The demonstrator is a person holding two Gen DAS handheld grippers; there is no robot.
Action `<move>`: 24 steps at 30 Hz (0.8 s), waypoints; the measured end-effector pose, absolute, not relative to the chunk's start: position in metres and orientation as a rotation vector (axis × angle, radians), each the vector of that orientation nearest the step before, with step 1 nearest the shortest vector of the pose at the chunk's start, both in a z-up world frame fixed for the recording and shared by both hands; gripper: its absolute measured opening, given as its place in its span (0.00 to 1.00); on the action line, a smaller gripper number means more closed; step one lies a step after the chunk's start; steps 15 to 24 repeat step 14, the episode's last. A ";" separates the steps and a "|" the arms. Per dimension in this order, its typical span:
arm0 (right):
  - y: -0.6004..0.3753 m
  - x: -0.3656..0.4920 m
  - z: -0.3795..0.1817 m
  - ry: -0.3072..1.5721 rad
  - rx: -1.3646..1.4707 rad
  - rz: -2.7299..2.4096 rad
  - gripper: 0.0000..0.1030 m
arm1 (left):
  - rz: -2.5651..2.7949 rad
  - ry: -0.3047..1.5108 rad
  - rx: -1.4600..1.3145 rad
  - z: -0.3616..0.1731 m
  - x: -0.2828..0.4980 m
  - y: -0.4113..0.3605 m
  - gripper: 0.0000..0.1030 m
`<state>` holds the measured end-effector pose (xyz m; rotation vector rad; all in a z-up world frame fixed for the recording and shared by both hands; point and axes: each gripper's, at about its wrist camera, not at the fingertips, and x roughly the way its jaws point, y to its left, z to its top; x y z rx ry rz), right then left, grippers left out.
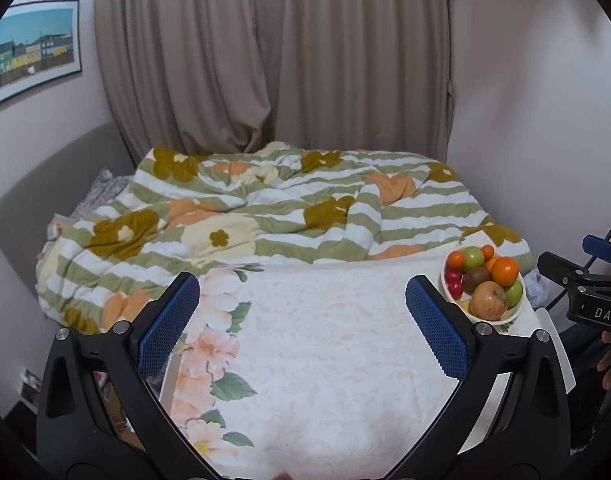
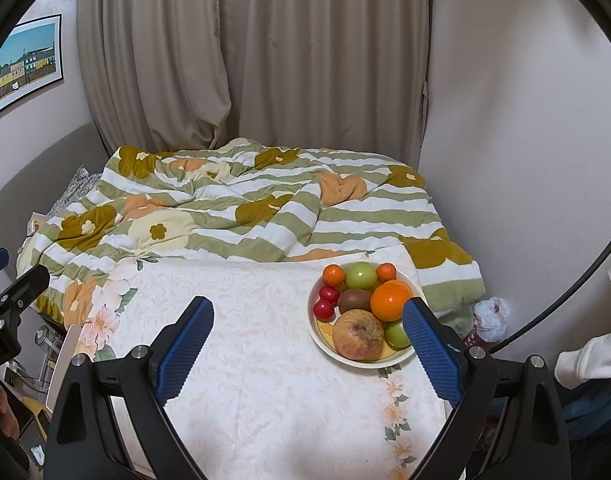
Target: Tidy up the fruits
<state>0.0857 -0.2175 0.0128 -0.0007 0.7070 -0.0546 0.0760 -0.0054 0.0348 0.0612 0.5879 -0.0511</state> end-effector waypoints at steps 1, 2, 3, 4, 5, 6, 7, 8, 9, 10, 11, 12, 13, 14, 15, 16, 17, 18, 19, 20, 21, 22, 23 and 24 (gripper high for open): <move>-0.218 0.086 0.013 0.706 -0.001 -0.054 0.91 | -0.046 0.581 0.064 0.036 0.074 -0.006 1.00; -0.218 0.086 0.012 0.705 -0.001 -0.055 0.91 | -0.042 0.574 0.069 0.038 0.072 -0.007 1.00; -0.218 0.086 0.012 0.707 -0.001 -0.053 0.91 | -0.039 0.564 0.075 0.038 0.070 -0.008 1.00; -0.218 0.087 0.010 0.708 -0.003 -0.054 0.91 | -0.034 0.559 0.077 0.040 0.069 -0.007 1.00; -0.218 0.086 0.011 0.706 -0.004 -0.056 0.91 | -0.028 0.551 0.077 0.040 0.067 -0.007 1.00; -0.219 0.086 0.010 0.707 -0.004 -0.055 0.91 | -0.026 0.547 0.074 0.042 0.065 -0.006 1.00; -0.218 0.085 0.011 0.707 -0.002 -0.054 0.91 | -0.030 0.545 0.070 0.042 0.064 -0.005 1.00; -0.218 0.086 0.011 0.706 -0.002 -0.055 0.91 | -0.037 0.545 0.064 0.043 0.063 -0.004 1.00; -0.218 0.086 0.011 0.704 -0.002 -0.057 0.91 | -0.042 0.545 0.056 0.043 0.061 -0.002 1.00; -0.218 0.085 0.011 0.705 -0.002 -0.056 0.91 | -0.045 0.545 0.050 0.043 0.060 -0.001 1.00; -0.219 0.087 0.010 0.704 -0.001 -0.058 0.91 | -0.050 0.544 0.045 0.043 0.059 0.001 1.00; -0.219 0.086 0.010 0.703 -0.001 -0.058 0.91 | -0.051 0.544 0.045 0.042 0.058 0.002 1.00; -0.219 0.085 0.010 0.703 0.000 -0.059 0.91 | -0.048 0.546 0.046 0.042 0.057 0.003 1.00; -0.220 0.086 0.009 0.704 0.002 -0.063 0.91 | -0.045 0.550 0.050 0.042 0.056 0.004 1.00; -0.220 0.086 0.009 0.704 0.002 -0.063 0.91 | -0.045 0.550 0.050 0.042 0.056 0.004 1.00; -0.220 0.086 0.009 0.704 0.002 -0.063 0.91 | -0.045 0.550 0.050 0.042 0.056 0.004 1.00; -0.220 0.086 0.009 0.704 0.002 -0.063 0.91 | -0.045 0.550 0.050 0.042 0.056 0.004 1.00; -0.220 0.086 0.009 0.704 0.002 -0.063 0.91 | -0.045 0.550 0.050 0.042 0.056 0.004 1.00; -0.220 0.086 0.009 0.704 0.002 -0.063 0.91 | -0.045 0.550 0.050 0.042 0.056 0.004 1.00; -0.220 0.086 0.009 0.704 0.002 -0.063 0.91 | -0.045 0.550 0.050 0.042 0.056 0.004 1.00; -0.220 0.086 0.009 0.704 0.002 -0.063 0.91 | -0.045 0.550 0.050 0.042 0.056 0.004 1.00; -0.220 0.086 0.009 0.704 0.002 -0.063 0.91 | -0.045 0.550 0.050 0.042 0.056 0.004 1.00; -0.220 0.086 0.009 0.704 0.002 -0.063 0.91 | -0.045 0.550 0.050 0.042 0.056 0.004 1.00; -0.220 0.086 0.009 0.704 0.002 -0.063 0.91 | -0.045 0.550 0.050 0.042 0.056 0.004 1.00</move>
